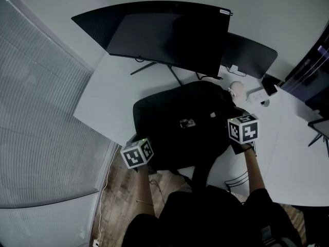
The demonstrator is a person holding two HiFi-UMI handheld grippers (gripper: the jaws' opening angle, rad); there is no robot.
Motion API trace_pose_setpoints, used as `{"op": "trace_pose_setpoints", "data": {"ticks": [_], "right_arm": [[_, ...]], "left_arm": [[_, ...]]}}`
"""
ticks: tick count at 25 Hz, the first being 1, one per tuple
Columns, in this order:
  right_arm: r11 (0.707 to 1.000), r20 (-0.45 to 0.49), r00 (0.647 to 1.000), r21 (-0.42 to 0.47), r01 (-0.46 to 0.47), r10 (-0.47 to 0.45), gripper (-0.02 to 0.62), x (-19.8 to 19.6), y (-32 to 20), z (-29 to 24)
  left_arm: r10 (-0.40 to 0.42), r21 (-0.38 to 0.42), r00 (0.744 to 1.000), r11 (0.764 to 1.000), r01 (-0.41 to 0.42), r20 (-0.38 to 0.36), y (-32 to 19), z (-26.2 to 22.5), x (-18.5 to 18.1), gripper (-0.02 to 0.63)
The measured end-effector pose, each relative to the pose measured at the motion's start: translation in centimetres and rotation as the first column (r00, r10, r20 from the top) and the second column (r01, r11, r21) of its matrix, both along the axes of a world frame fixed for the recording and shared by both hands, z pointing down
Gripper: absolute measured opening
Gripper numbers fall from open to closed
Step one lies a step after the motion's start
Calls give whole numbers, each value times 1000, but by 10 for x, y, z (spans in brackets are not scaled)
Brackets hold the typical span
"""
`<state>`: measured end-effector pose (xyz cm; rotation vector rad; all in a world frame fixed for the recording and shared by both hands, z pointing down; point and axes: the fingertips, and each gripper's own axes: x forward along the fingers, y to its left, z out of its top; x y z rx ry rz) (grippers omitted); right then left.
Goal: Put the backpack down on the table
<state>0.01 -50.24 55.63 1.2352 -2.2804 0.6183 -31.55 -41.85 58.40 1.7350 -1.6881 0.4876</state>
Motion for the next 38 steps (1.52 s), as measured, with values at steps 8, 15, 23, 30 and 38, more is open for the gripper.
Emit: {"op": "trace_pose_setpoints", "data": {"ticks": [8,15,23,30,38], "right_arm": [[999,-56,998,-10,-31,31,181,6,4,7],[995,-38,996,59,-84,87,222,16,10,-5],[970,-45,988,198,-139,150,221,33,20,-41],[946,9,990,293,-139,142,112,34,38,-73],[913,74,992,390,-119,98,29,34,67,-115]], "left_arm": [[-23,-5,1000,1000,23,10,2,3,-10,208],[-50,58,997,997,47,59,5,-11,-18,264],[-54,225,986,974,16,160,24,-52,-25,165],[6,344,977,935,-81,213,42,-93,-5,44],[63,470,979,870,-149,194,65,-137,20,18]]}}
